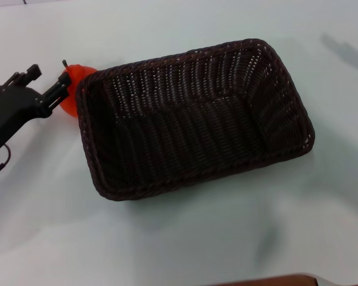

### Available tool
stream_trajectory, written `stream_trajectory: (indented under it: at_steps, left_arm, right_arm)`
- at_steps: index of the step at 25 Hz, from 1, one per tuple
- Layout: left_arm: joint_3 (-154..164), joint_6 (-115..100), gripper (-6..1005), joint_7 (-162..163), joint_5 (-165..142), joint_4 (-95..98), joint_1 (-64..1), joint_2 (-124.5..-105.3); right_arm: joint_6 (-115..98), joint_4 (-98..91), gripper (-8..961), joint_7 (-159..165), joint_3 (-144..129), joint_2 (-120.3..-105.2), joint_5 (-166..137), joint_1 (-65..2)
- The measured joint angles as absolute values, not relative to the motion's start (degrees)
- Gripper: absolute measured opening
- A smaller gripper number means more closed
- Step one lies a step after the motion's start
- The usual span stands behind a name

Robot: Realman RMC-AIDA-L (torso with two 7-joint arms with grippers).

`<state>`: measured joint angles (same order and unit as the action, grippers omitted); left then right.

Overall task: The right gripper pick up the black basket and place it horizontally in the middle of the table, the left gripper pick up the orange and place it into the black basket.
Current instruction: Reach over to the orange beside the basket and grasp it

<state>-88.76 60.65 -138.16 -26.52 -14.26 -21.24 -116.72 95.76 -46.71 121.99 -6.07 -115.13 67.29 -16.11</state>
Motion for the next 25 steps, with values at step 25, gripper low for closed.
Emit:
stream_trajectory:
  at_steps: [25]
  left_arm:
    - [-89.5, 47.0, 605, -139.8, -28.2, -20.0, -25.4, -123.03]
  right_arm:
    - [92.4, -41.8, 627, 119.5, -6.5, -114.87, 67.3, -19.2]
